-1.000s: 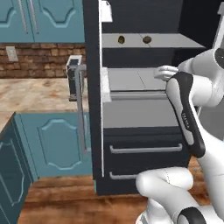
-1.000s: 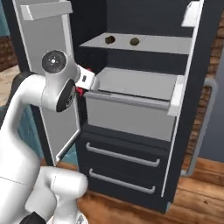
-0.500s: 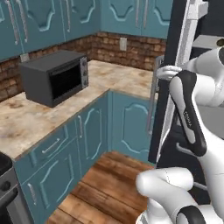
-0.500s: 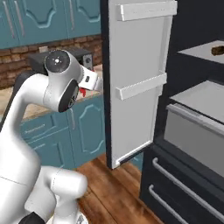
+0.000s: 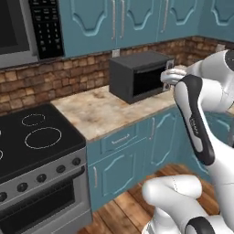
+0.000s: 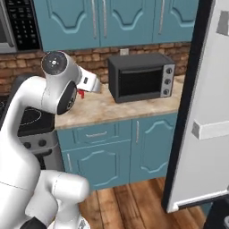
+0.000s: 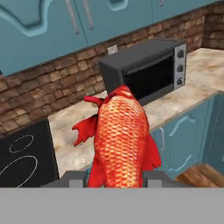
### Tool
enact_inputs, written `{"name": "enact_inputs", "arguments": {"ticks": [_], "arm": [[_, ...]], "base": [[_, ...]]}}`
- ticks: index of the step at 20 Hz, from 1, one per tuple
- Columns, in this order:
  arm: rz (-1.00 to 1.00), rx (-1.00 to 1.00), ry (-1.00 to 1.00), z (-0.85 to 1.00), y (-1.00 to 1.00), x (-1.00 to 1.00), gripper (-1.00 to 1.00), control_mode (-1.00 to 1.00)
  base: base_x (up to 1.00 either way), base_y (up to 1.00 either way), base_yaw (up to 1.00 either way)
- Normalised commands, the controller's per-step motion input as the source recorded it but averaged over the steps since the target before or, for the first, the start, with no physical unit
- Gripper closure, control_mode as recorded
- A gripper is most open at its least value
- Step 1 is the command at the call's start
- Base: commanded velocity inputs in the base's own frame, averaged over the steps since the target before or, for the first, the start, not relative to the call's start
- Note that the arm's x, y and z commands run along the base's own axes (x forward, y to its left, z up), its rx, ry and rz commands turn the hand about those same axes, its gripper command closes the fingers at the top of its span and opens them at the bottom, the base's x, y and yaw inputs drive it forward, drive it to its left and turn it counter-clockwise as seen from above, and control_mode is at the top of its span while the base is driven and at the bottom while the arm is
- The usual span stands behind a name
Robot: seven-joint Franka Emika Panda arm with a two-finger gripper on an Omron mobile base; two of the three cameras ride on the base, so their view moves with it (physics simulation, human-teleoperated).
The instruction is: Open the fridge, remove the kiwi, sweet potato, and fish, and place them on any counter.
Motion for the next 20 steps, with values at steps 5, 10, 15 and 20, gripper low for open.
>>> {"name": "enact_inputs", "arguments": {"ticks": [5, 10, 15, 20], "arm": [[0.06, -0.01, 0.05, -0.09, 0.04, 0.2, 1.0, -1.0], [0.27, -0.13, 0.33, -0.95, 0.34, 1.0, 1.0, -1.0], [0.15, -0.13, 0.34, -1.0, 0.52, 1.0, 1.0, -1.0], [0.09, -0.06, 0.25, -0.91, 0.23, 1.0, 1.0, -1.0]], "base": [[0.8, 0.06, 0.29], [0.0, 0.0, 0.0], [0.0, 0.0, 0.0], [0.0, 0.0, 0.0]]}}
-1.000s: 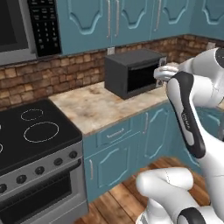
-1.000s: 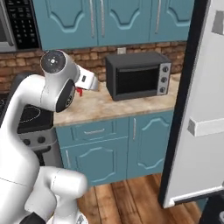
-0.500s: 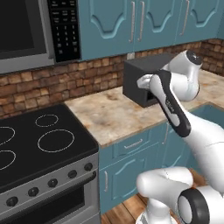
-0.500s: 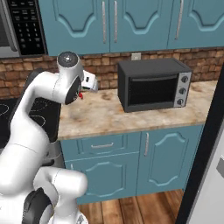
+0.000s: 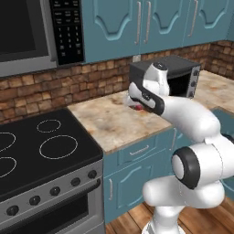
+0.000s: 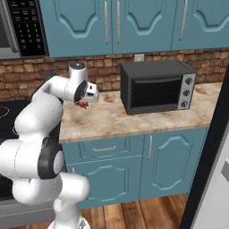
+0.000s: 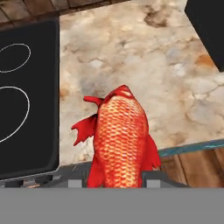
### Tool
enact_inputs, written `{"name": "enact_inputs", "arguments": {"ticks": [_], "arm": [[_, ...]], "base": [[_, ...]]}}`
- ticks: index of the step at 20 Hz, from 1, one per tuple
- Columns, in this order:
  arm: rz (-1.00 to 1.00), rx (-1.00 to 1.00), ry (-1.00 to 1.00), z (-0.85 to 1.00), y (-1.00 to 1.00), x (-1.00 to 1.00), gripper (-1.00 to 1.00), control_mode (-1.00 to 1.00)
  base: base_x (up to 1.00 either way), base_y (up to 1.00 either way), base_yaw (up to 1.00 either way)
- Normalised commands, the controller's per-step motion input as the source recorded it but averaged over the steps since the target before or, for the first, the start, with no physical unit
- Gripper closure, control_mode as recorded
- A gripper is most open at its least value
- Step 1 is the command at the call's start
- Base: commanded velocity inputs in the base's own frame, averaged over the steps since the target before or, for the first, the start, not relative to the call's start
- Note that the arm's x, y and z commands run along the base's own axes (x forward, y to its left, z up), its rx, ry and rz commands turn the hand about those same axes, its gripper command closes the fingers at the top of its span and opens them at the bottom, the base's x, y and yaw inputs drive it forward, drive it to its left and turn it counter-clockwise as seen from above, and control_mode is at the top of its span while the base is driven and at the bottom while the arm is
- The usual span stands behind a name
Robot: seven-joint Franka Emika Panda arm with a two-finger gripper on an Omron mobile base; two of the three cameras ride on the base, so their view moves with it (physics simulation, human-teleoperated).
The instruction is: Open the fridge, remove the kiwi, sweet potato, and fish, and place them on any counter.
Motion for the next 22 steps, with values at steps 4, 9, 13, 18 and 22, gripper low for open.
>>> {"name": "enact_inputs", "arguments": {"ticks": [4, 9, 13, 18, 22], "arm": [[0.07, 0.0, 0.11, -0.99, 0.09, 0.94, 1.0, -1.0], [0.05, 0.0, 0.01, -0.83, 0.12, 0.65, 1.0, -1.0], [0.03, -0.02, 0.0, -0.83, 0.29, 0.48, 1.0, -1.0], [0.01, -0.01, -0.13, -0.61, 0.21, 0.14, 1.0, -1.0], [0.0, 0.0, -0.13, -0.62, 0.1, 0.38, 1.0, -1.0]], "base": [[0.0, 0.0, 0.0], [0.0, 0.0, 0.0], [0.0, 0.0, 0.0], [0.0, 0.0, 0.0], [0.0, 0.0, 0.0]]}}
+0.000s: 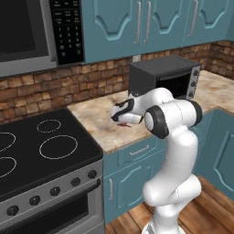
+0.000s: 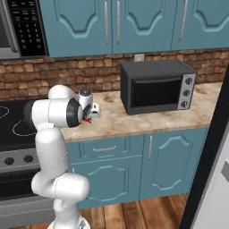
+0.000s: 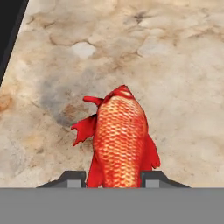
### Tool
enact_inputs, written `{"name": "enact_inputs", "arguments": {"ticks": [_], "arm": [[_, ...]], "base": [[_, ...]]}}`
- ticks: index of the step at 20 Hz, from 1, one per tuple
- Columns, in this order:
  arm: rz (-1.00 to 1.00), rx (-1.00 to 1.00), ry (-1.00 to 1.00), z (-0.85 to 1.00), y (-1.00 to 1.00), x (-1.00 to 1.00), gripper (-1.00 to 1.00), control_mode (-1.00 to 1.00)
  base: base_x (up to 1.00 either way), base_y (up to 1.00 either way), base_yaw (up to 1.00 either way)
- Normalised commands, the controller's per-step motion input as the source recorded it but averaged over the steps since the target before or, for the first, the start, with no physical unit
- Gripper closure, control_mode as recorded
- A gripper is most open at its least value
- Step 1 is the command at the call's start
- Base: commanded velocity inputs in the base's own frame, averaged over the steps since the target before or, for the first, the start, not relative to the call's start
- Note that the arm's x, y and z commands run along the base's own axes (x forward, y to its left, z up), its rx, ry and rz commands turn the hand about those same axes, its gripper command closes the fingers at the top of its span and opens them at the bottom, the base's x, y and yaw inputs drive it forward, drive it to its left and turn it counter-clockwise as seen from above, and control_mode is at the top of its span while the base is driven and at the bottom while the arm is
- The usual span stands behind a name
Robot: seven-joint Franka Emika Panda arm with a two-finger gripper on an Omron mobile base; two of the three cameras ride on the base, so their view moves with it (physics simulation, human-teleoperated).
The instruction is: Open the fridge, remove the kiwi, sweet potato, and fish, and place them on any counter.
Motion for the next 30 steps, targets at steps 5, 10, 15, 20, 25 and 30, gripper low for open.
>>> {"name": "enact_inputs", "arguments": {"ticks": [5, 10, 15, 20, 25, 30], "arm": [[0.0, 0.0, -0.18, -0.39, 0.06, 0.29, 1.0, -1.0], [0.0, 0.0, -0.15, 0.17, -0.02, 0.15, -1.0, -1.0], [0.0, 0.0, -0.14, 0.95, 0.0, -0.58, -1.0, -1.0], [0.0, 0.02, -0.11, 1.0, 0.0, -0.94, -1.0, -1.0], [0.0, 0.05, 0.03, 1.0, -0.03, -0.98, -1.0, -1.0], [0.0, 0.03, 0.26, 1.0, 0.0, -0.41, -1.0, -1.0]], "base": [[0.0, 0.0, 0.0], [0.0, 0.0, 0.0], [0.0, 0.0, 0.0], [0.0, 0.0, 0.0], [0.0, 0.0, 0.0], [0.0, 0.0, 0.0]]}}
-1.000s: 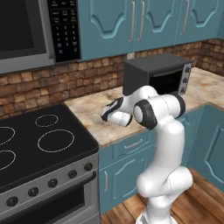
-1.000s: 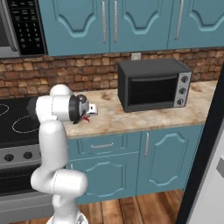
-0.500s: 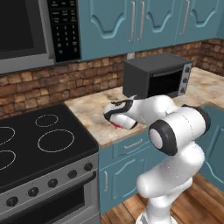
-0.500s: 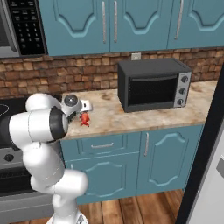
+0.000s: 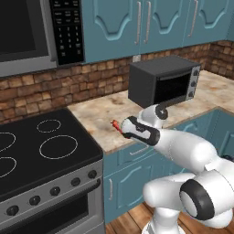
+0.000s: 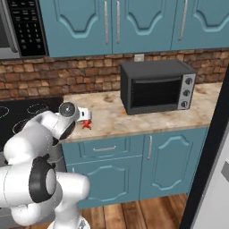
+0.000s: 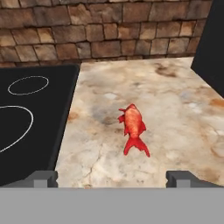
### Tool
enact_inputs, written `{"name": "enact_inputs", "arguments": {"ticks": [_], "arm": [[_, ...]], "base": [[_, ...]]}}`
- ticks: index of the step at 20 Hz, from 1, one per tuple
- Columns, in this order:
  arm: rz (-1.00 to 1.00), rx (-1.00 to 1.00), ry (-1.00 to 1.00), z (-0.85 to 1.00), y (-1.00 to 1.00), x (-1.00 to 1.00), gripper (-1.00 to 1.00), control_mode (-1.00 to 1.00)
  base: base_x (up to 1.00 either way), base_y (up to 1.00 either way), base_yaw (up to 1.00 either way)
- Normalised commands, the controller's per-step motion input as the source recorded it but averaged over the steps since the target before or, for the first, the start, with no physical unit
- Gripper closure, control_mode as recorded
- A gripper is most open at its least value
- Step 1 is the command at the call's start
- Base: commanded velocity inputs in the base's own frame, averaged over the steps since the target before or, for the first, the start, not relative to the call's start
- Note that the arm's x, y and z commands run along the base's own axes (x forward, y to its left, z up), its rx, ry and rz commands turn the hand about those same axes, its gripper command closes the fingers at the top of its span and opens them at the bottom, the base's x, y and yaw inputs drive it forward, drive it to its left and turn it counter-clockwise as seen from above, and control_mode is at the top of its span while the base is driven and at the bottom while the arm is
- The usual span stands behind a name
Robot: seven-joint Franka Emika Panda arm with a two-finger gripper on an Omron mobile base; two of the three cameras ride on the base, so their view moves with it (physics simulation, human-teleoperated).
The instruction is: Open the fridge, remove the kiwi, sweet potato, and fish, and place them on any counter.
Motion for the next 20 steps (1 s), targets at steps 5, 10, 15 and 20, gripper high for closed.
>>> {"name": "enact_inputs", "arguments": {"ticks": [5, 10, 15, 20], "arm": [[-0.02, 0.0, 0.54, 1.0, 0.02, -0.07, -1.0, -1.0], [-0.02, 0.0, 0.19, 0.68, -0.14, -0.95, -1.0, -1.0], [-0.05, 0.0, -0.3, 0.0, -0.17, -1.0, -1.0, -1.0], [-0.04, 0.0, -0.17, 0.0, 0.0, -0.51, -1.0, 1.0]], "base": [[0.0, 0.0, 0.0], [0.0, 0.0, 0.0], [0.0, 0.0, 0.0], [-0.33, 0.0, -0.06]]}}
